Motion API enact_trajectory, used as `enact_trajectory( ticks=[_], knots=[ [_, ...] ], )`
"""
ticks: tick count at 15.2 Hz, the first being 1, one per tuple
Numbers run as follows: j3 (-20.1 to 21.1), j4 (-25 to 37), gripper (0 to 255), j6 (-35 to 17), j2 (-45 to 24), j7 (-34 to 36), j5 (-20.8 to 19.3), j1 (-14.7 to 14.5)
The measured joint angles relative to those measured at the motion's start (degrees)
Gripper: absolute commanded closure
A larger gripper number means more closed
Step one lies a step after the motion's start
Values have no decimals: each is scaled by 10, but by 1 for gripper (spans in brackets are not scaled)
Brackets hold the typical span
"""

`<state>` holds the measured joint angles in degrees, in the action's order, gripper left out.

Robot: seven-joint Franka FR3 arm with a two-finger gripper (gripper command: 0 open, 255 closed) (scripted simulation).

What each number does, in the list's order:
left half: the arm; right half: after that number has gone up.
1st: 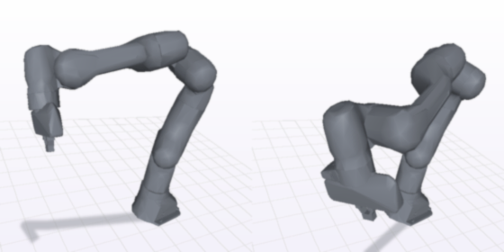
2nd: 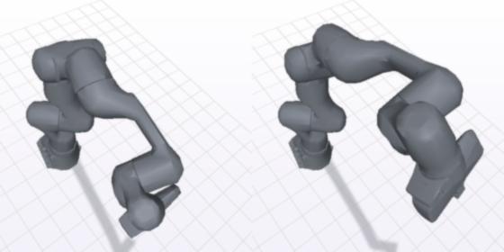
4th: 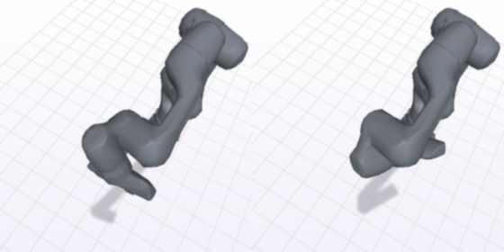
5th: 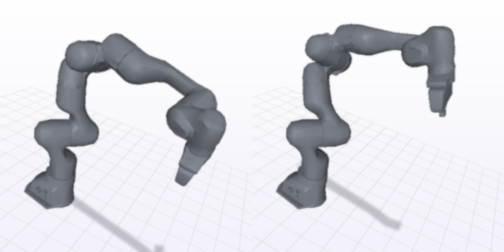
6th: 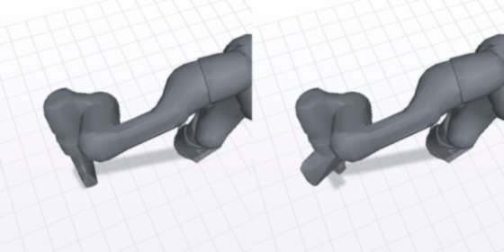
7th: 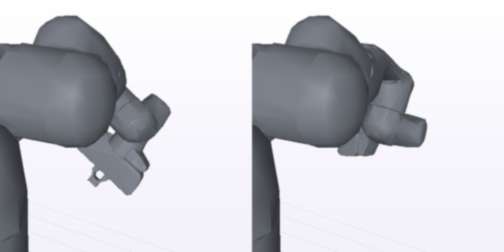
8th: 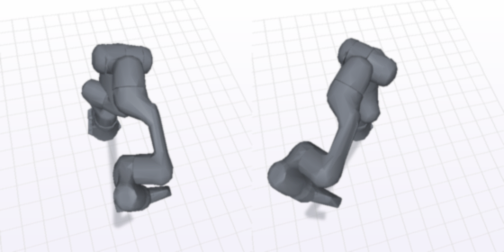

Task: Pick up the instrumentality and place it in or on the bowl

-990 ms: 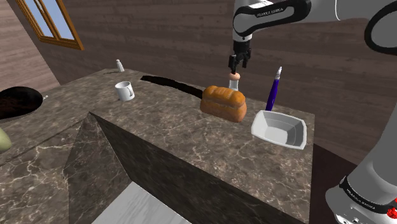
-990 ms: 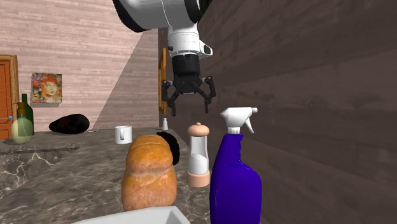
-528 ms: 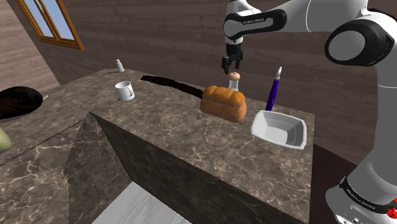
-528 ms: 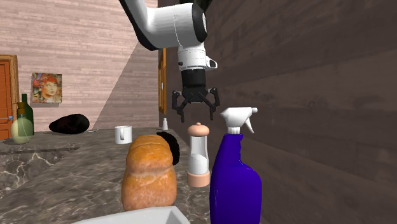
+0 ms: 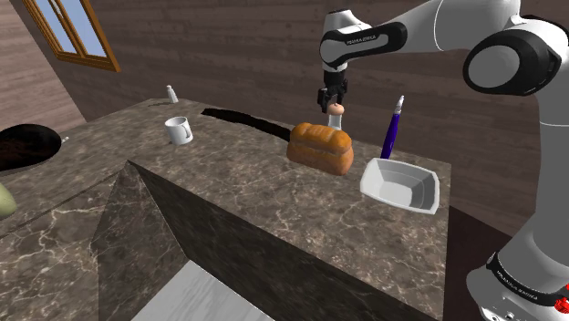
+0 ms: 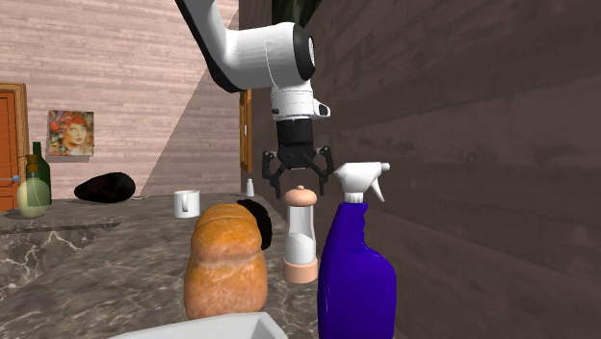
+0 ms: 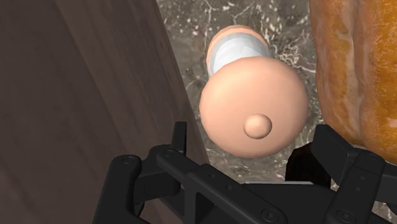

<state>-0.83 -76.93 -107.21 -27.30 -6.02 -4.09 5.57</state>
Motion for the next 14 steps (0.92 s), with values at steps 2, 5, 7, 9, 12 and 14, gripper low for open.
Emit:
enact_trajectory(
  ticks=[2,5,7,9,12,14],
  knots=[
    [0,0,0,0,0,0,0,0],
    [0,0,255,-1,0,0,0,0],
    [0,0,255,0,0,0,0,0],
    [0,0,255,0,0,0,0,0],
    [0,0,255,-1,0,0,0,0],
    [0,0,255,-1,0,0,0,0]
  ],
)
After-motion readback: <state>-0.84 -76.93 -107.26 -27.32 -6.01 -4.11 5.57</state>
